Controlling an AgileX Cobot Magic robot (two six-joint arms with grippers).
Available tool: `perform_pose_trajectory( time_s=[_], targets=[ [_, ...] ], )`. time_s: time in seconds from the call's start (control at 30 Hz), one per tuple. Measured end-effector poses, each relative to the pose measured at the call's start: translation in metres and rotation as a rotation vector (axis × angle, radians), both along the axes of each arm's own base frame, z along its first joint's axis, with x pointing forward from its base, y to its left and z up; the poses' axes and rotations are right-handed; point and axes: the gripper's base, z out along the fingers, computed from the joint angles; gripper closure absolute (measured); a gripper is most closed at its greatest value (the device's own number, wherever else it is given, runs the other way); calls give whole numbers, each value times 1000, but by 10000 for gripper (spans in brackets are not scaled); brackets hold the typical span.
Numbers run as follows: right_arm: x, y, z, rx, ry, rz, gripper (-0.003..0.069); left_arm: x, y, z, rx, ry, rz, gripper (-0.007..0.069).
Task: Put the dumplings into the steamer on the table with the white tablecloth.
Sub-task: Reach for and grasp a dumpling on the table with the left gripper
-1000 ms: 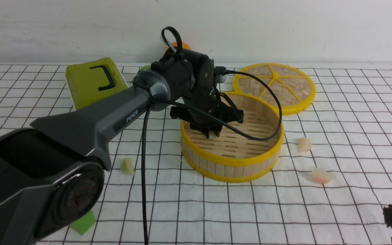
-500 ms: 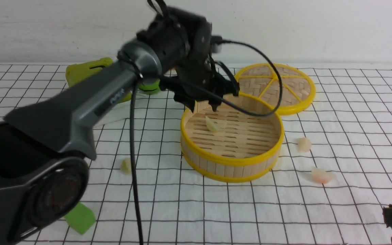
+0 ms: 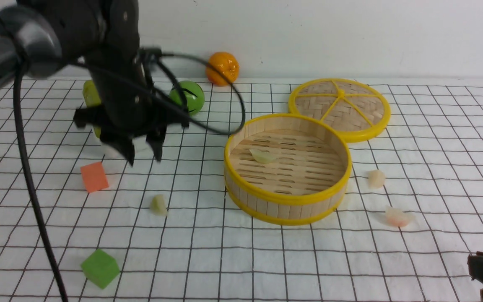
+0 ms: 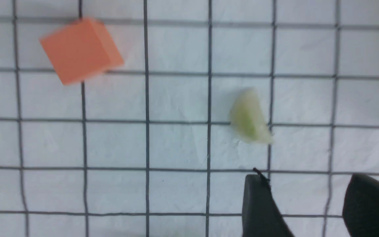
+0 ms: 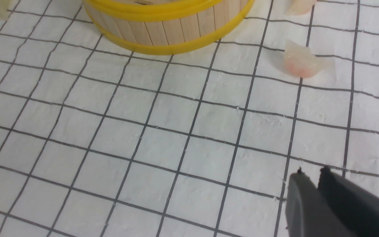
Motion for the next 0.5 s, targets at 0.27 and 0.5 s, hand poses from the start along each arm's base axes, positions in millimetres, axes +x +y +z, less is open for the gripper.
perform_pose_trajectory(
  time_s=[0.27, 0.5],
  targets=[
    [0, 0, 0, 1, 0, 0, 578, 0, -2, -61, -71, -60, 85, 280],
    [0, 0, 0, 1, 0, 0, 575, 7, -3, -84, -61, -48, 103, 286]
  ],
)
